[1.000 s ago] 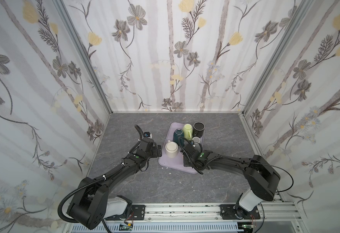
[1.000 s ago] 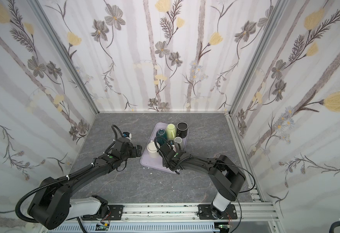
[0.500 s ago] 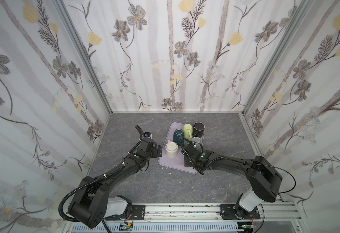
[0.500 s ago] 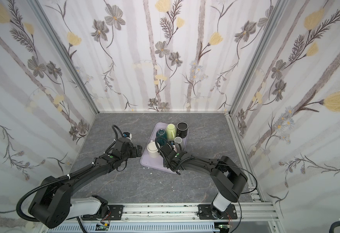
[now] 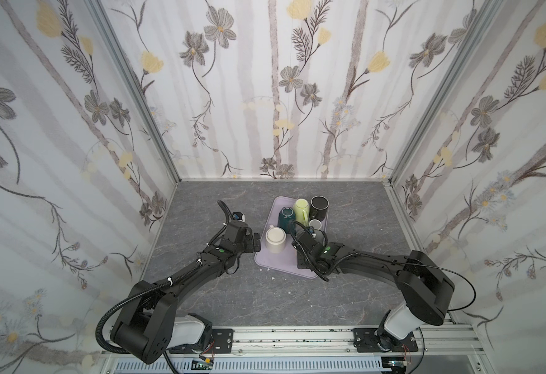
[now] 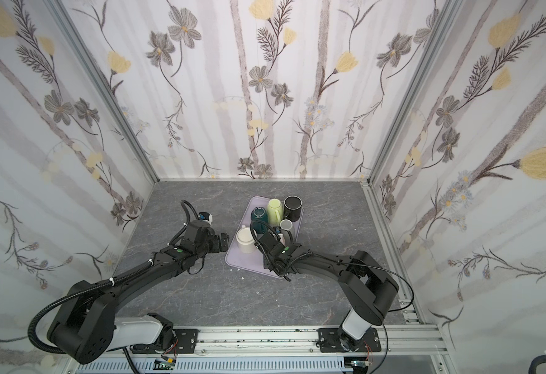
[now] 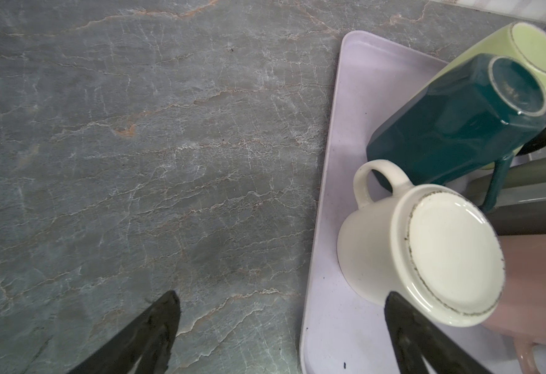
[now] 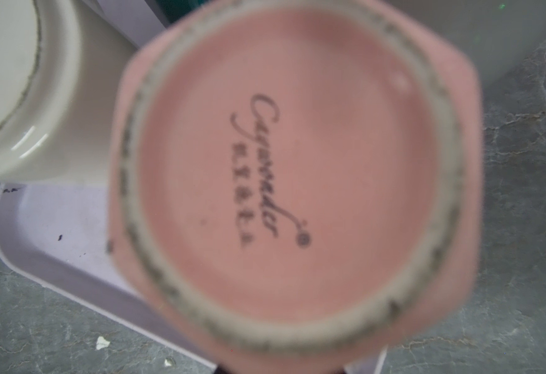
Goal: Turn the mug right side up
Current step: Pick up the mug from the tray.
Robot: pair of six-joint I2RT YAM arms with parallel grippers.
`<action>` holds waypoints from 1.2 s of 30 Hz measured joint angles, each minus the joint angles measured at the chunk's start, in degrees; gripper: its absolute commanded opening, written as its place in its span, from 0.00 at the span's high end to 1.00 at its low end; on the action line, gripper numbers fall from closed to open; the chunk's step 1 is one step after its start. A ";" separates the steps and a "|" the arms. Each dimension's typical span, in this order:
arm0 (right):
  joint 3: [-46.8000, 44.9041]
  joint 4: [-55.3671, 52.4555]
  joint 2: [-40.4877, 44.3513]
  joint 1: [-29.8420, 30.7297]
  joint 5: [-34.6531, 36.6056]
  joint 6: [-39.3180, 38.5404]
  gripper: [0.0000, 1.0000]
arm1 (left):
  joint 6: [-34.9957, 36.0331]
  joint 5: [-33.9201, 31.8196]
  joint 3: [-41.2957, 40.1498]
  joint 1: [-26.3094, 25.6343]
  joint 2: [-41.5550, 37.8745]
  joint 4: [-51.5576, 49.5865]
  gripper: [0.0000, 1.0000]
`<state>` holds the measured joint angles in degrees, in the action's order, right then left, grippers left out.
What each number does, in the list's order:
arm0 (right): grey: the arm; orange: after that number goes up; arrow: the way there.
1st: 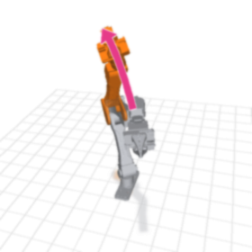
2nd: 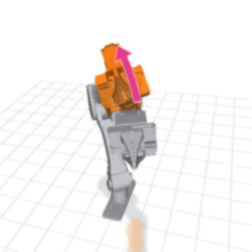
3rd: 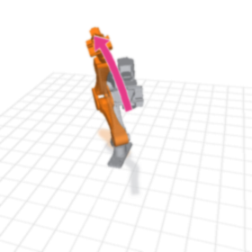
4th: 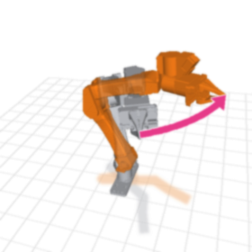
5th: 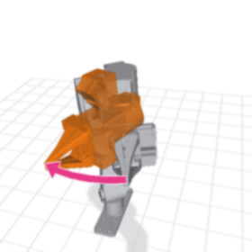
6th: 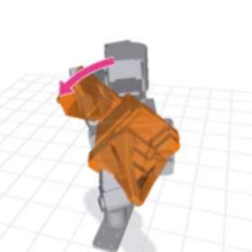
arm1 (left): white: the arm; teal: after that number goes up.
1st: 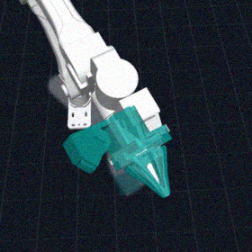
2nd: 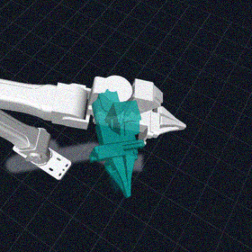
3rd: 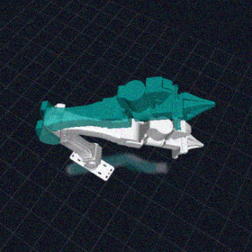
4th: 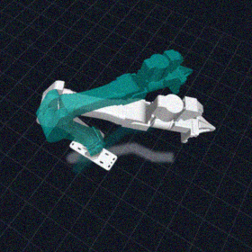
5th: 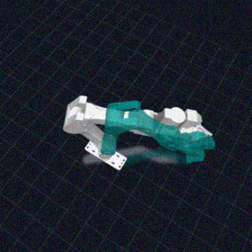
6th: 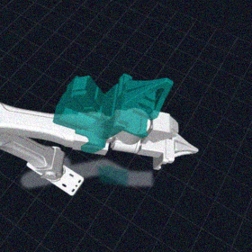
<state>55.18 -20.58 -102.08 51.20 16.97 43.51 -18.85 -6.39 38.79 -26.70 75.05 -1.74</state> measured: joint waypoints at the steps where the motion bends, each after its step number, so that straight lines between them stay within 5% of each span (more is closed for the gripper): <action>1: -0.13 -0.13 0.20 -0.07 0.07 0.02 0.77 | 0.00 0.00 0.00 0.00 0.00 0.00 0.00; 9: -0.87 -1.70 1.27 -1.11 0.37 0.35 0.73 | 0.00 0.02 0.02 0.00 0.00 0.00 0.00; 23: -0.94 -2.67 1.27 -2.73 0.57 -0.26 0.84 | 0.00 0.02 0.09 0.00 0.07 0.00 0.00; 28: -0.17 -3.98 1.18 -2.93 0.55 -1.16 0.96 | 0.00 0.04 0.11 0.00 0.24 -0.02 0.00; 36: 2.54 -6.73 3.39 -2.95 -0.39 -2.27 0.96 | 0.00 0.26 0.11 0.00 0.11 -0.02 0.00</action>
<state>57.71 -27.31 -98.70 48.25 16.58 41.23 -18.85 -6.13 38.89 -26.70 75.16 -1.76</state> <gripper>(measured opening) 0.171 0.997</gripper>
